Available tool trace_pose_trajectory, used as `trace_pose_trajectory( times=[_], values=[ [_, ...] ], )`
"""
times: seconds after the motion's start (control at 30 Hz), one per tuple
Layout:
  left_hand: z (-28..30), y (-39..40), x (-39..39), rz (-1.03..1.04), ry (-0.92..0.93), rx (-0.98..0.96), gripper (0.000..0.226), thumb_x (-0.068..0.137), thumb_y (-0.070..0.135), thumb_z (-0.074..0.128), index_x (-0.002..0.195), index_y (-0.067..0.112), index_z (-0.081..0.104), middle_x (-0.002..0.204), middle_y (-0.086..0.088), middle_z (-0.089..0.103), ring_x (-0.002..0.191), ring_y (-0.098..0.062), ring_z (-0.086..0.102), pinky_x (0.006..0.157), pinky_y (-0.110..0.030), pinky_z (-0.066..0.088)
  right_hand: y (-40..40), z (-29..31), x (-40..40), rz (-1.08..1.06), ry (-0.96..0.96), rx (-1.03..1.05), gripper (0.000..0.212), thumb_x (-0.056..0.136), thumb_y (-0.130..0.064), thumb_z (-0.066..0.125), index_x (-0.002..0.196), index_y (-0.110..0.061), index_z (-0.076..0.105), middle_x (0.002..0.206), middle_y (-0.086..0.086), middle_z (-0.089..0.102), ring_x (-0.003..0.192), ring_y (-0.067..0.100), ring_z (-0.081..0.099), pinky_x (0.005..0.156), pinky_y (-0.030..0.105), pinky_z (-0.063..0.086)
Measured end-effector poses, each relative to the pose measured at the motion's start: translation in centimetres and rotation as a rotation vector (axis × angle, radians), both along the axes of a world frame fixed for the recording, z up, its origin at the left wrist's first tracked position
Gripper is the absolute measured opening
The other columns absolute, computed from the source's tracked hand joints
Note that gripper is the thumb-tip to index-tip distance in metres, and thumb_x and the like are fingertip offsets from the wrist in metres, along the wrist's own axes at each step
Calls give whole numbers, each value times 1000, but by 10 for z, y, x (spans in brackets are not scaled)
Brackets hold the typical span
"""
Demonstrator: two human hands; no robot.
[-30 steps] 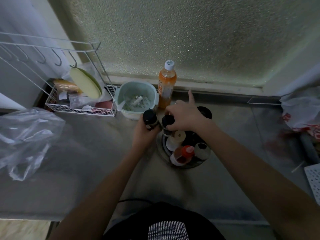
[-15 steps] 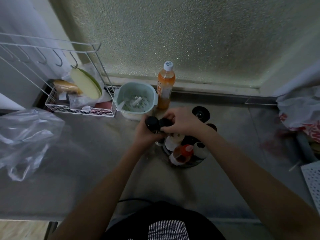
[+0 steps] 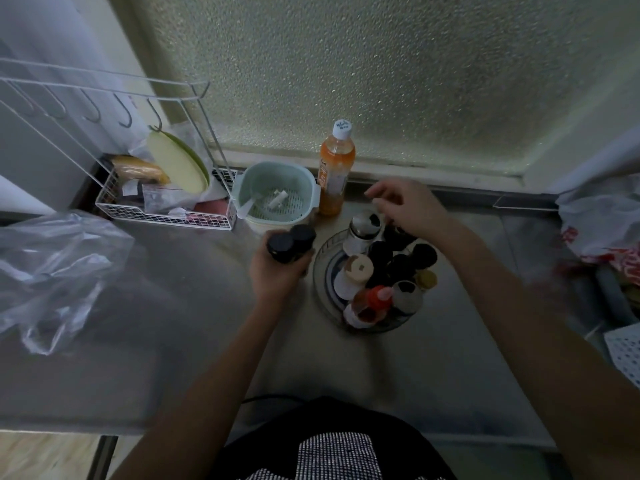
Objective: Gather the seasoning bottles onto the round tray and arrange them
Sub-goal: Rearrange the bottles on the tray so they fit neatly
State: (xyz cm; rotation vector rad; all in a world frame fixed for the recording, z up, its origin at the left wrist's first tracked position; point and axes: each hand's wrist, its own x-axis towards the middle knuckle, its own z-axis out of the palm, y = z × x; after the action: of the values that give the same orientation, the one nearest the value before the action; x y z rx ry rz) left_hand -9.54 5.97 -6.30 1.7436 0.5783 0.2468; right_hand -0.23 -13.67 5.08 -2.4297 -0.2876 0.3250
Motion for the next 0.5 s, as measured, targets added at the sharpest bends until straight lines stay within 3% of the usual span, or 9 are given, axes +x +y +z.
trace_pose_trajectory(
  times=[0.1,0.23,0.37,0.5],
  values=[
    [-12,14,-4,62,52,58,41,55,30,85,87,27,59,81,9,66,82,-16,65,78,-38,56,-15,-6,-7,29,104,-137,15,93,-15,53,102,-23,62,97,2,65,76,10,61,70,29,52],
    [-24,15,-19,23,100,112,44,60,21,85,97,20,61,90,6,64,91,-18,63,75,-26,45,-24,-13,-36,79,188,-205,12,89,-26,60,100,-24,63,96,3,66,77,10,60,66,25,50],
    [-20,18,-25,7,100,121,61,61,21,86,114,22,56,96,7,61,92,-10,56,79,-23,42,-41,-12,-69,96,143,-533,33,82,-46,63,108,-27,54,95,1,61,77,17,56,69,33,49],
    [-18,20,-30,4,132,110,73,61,28,86,123,28,47,99,2,58,94,-14,55,85,-28,43,-45,-23,-86,112,131,-621,56,70,-56,64,113,-29,40,94,3,59,81,23,59,70,40,54]
  ],
)
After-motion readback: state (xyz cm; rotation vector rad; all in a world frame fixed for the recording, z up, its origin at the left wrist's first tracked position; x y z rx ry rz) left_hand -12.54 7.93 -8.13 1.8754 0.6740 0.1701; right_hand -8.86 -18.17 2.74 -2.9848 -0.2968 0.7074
